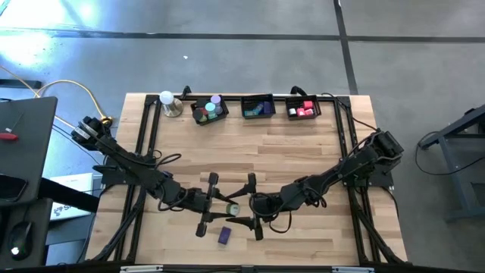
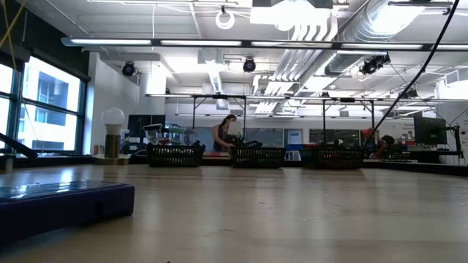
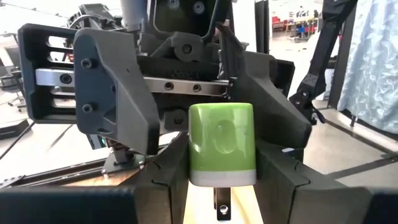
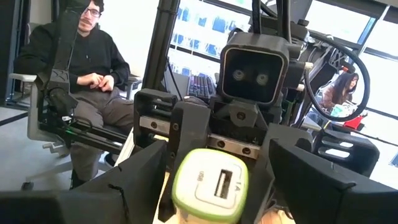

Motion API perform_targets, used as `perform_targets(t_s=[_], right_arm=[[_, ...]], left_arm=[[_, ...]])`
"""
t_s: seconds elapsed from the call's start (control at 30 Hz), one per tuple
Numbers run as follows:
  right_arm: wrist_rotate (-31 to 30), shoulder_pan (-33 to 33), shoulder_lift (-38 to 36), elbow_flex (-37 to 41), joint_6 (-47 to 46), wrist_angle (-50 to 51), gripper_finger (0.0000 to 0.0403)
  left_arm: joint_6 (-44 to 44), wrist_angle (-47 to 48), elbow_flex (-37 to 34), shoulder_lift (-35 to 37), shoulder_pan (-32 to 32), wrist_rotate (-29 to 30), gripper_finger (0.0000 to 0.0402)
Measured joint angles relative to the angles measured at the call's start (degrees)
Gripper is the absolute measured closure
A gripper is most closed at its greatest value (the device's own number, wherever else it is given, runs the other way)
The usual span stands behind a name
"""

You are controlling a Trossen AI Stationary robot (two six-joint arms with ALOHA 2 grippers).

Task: Pick & Place Office items
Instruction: Put the green white charger adapter into the right black bin

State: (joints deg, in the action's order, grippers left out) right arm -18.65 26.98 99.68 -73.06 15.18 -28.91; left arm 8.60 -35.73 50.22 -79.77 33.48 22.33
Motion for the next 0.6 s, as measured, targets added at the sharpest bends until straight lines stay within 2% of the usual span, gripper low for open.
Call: perform_targets(t_s=[0.3, 0.6], right_arm=[[0.87, 0.00, -0.01, 0.00, 0.43, -1.00, 0.0135], [0.90, 0.00, -0.01, 0.00, 0.97, -1.20, 0.0203]], left_arm=[[0.00, 0.10, 0.00, 0.00, 0.06, -0.02, 0.0272], [0.02, -0.08, 0.00, 0.00, 0.06, -0.02, 0.0272]])
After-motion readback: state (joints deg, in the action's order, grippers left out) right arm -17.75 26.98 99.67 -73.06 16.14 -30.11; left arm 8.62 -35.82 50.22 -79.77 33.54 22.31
